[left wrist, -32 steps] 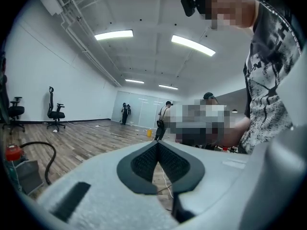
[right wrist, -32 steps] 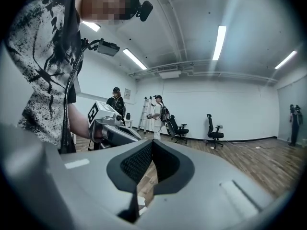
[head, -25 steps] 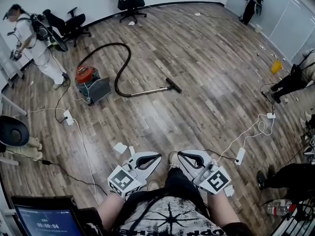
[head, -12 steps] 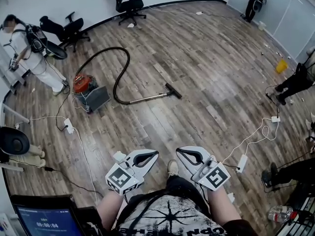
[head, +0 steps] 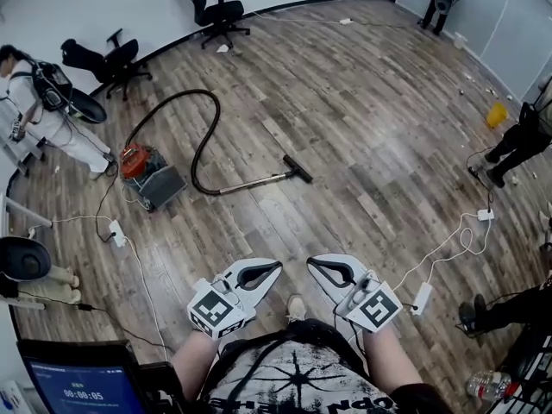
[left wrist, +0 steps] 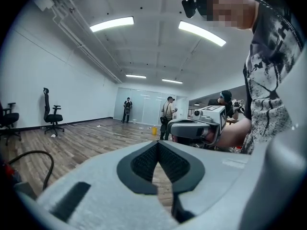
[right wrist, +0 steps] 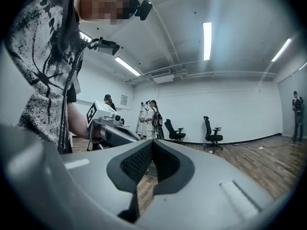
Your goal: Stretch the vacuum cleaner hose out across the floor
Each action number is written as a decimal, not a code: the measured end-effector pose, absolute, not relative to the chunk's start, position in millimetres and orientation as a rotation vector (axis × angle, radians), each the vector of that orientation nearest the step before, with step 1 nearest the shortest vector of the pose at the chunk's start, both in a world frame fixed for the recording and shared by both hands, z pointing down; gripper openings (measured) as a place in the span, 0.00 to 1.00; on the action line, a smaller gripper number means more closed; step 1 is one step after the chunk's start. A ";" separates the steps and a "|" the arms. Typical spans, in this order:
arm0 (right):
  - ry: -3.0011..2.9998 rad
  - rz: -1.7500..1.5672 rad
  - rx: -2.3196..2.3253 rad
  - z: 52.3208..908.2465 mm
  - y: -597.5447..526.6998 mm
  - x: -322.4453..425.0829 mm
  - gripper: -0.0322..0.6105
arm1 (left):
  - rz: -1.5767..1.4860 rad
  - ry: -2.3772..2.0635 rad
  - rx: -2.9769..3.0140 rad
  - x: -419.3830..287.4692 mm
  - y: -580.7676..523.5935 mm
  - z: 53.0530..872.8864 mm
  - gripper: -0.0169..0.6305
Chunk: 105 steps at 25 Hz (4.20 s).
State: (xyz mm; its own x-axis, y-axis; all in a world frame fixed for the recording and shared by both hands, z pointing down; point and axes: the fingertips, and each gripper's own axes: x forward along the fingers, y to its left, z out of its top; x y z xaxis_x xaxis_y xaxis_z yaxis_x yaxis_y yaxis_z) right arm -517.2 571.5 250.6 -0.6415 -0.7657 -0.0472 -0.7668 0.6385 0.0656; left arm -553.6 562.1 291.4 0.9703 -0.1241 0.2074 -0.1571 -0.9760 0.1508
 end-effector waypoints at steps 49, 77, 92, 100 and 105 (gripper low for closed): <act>2.923 0.154 -1.323 248.4 186.7 -586.6 0.06 | 0.186 -0.274 2.936 -625.7 177.2 291.8 0.03; 3.032 0.174 -0.996 261.5 20.0 -484.5 0.06 | 0.233 -0.530 2.876 -520.6 29.3 303.4 0.03; 3.098 0.184 -0.532 267.8 -57.1 -433.7 0.06 | 0.215 -0.944 2.800 -457.6 -37.9 299.3 0.03; 3.154 0.142 -0.454 280.2 -84.8 -476.9 0.06 | 0.209 -1.030 2.725 -507.6 -57.9 312.6 0.03; 3.187 0.113 -0.507 291.5 -121.0 -517.2 0.06 | 0.188 -1.017 2.767 -555.9 -93.8 316.7 0.03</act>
State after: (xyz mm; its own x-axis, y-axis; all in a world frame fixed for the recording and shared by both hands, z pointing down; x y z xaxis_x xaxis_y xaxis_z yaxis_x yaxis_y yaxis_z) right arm -517.2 -121.0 291.5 -0.9469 -0.3126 0.0752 -0.3065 0.9483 0.0825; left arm -555.9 -93.8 316.7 0.7568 -0.6277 0.1823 -0.6514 -0.7472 0.1313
